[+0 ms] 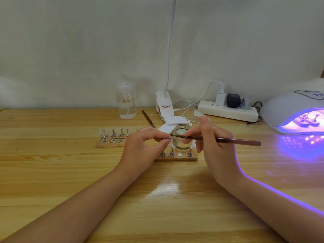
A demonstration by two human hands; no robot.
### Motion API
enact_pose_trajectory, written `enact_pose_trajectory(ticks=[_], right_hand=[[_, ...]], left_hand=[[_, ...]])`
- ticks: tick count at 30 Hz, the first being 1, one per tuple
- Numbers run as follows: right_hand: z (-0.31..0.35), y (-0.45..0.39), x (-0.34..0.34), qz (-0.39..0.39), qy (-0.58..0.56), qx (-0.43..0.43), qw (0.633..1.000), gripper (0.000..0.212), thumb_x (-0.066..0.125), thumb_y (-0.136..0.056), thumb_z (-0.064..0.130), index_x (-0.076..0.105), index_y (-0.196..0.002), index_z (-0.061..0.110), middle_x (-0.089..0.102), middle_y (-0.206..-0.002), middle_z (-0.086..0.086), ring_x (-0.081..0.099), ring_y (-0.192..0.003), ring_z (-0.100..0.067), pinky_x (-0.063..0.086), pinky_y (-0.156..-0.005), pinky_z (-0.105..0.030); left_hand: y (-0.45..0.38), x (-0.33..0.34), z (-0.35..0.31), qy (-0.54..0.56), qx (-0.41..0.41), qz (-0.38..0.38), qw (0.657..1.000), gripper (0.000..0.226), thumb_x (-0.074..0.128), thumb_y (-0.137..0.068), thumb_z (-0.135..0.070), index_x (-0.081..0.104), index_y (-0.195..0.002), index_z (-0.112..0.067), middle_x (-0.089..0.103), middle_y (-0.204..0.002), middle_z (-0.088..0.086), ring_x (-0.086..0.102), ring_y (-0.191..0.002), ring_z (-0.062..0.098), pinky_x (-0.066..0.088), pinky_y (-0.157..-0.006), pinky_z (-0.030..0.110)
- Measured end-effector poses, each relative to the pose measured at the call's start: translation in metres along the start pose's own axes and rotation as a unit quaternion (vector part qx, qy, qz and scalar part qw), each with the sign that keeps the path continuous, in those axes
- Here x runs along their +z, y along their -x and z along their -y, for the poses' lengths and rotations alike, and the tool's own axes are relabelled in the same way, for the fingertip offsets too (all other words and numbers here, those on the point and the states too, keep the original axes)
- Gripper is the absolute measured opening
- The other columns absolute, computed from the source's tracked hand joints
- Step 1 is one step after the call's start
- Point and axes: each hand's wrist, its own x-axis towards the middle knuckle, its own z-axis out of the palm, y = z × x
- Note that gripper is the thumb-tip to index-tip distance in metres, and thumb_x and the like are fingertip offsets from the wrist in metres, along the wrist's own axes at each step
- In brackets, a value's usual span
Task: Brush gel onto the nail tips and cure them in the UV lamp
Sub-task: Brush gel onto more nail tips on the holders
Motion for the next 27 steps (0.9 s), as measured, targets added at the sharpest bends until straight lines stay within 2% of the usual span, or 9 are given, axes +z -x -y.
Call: enact_pose_trajectory(ticks=[2, 5, 7, 12, 15, 18, 21, 23, 27], right_hand=[[0.0009, 0.0001, -0.0006, -0.002, -0.014, -0.005, 1.000, 0.050, 0.041, -0.086, 0.038, 0.068, -0.062, 0.004, 0.063, -0.051, -0.004, 0.053, -0.044, -0.001, 0.039, -0.055, -0.007], [0.0015, 0.0000, -0.0016, -0.016, -0.024, -0.002, 1.000, 0.053, 0.040, -0.087, 0.039, 0.067, -0.061, 0.001, 0.061, -0.048, -0.006, 0.051, -0.041, -0.003, 0.038, -0.055, -0.006], [0.0017, -0.0006, -0.0011, -0.020, -0.017, -0.008, 1.000, 0.053, 0.041, -0.091, 0.037, 0.067, -0.062, 0.002, 0.062, -0.050, -0.004, 0.052, -0.042, -0.001, 0.038, -0.055, -0.006], [0.0011, -0.0005, 0.0006, -0.012, -0.002, 0.003, 1.000, 0.042, 0.042, -0.084, 0.038, 0.069, -0.068, 0.010, 0.067, -0.057, 0.002, 0.055, -0.046, 0.002, 0.040, -0.056, -0.006], [0.0012, 0.0006, 0.0012, -0.008, -0.009, 0.005, 1.000, 0.046, 0.042, -0.084, 0.039, 0.069, -0.066, 0.007, 0.066, -0.056, -0.003, 0.054, -0.045, 0.001, 0.039, -0.053, -0.006], [0.0009, 0.0013, 0.0002, -0.009, -0.012, 0.001, 1.000, 0.052, 0.042, -0.093, 0.037, 0.068, -0.061, 0.006, 0.064, -0.052, -0.008, 0.052, -0.042, 0.000, 0.037, -0.052, -0.006], [0.0007, 0.0009, -0.0008, -0.018, -0.010, -0.002, 1.000, 0.049, 0.040, -0.092, 0.031, 0.067, -0.059, 0.007, 0.063, -0.050, -0.006, 0.051, -0.041, -0.001, 0.037, -0.054, -0.005], [0.0013, -0.0002, -0.0006, -0.026, -0.011, -0.004, 1.000, 0.049, 0.042, -0.094, 0.034, 0.067, -0.061, 0.008, 0.064, -0.052, -0.003, 0.052, -0.042, 0.000, 0.038, -0.055, -0.005], [0.0029, -0.0011, 0.0007, -0.026, -0.008, 0.010, 1.000, 0.040, 0.044, -0.084, 0.037, 0.069, -0.065, 0.012, 0.067, -0.057, 0.002, 0.055, -0.046, 0.001, 0.040, -0.055, -0.006]], left_hand=[[-0.0001, -0.0001, 0.0000, -0.002, 0.005, 0.002, 1.000, 0.016, 0.073, -0.071, -0.004, 0.072, -0.079, -0.017, 0.066, -0.074, -0.005, 0.057, -0.074, 0.001, 0.038, -0.071, 0.005], [-0.0002, -0.0004, 0.0003, -0.003, 0.009, 0.001, 1.000, 0.017, 0.073, -0.072, -0.004, 0.071, -0.078, -0.019, 0.066, -0.074, -0.006, 0.057, -0.074, 0.000, 0.038, -0.071, 0.005], [-0.0001, -0.0009, 0.0008, 0.000, 0.005, 0.000, 1.000, 0.017, 0.073, -0.072, -0.005, 0.070, -0.078, -0.020, 0.065, -0.074, -0.006, 0.057, -0.074, -0.001, 0.038, -0.072, 0.005], [0.0000, -0.0003, 0.0015, -0.001, 0.009, 0.001, 1.000, 0.015, 0.074, -0.072, -0.006, 0.071, -0.079, -0.019, 0.066, -0.075, -0.005, 0.057, -0.074, 0.000, 0.037, -0.071, 0.005], [-0.0003, 0.0000, 0.0011, 0.001, 0.011, -0.001, 1.000, 0.018, 0.073, -0.072, -0.005, 0.070, -0.081, -0.019, 0.065, -0.075, -0.006, 0.057, -0.074, 0.000, 0.038, -0.072, 0.005], [-0.0003, -0.0001, 0.0013, -0.004, 0.018, -0.001, 1.000, 0.022, 0.073, -0.071, -0.003, 0.069, -0.080, -0.023, 0.064, -0.075, -0.007, 0.057, -0.075, 0.001, 0.038, -0.072, 0.005], [-0.0002, -0.0004, 0.0010, -0.003, 0.019, -0.004, 1.000, 0.023, 0.073, -0.071, -0.004, 0.068, -0.078, -0.025, 0.064, -0.075, -0.008, 0.057, -0.074, 0.000, 0.038, -0.072, 0.005], [-0.0004, -0.0002, 0.0008, 0.000, 0.018, -0.005, 1.000, 0.024, 0.073, -0.072, -0.005, 0.068, -0.076, -0.028, 0.064, -0.075, -0.008, 0.057, -0.074, 0.001, 0.039, -0.073, 0.006], [-0.0004, -0.0001, 0.0012, 0.003, 0.019, -0.004, 1.000, 0.024, 0.073, -0.072, -0.006, 0.068, -0.076, -0.029, 0.065, -0.076, -0.006, 0.058, -0.074, 0.003, 0.041, -0.074, 0.009]])
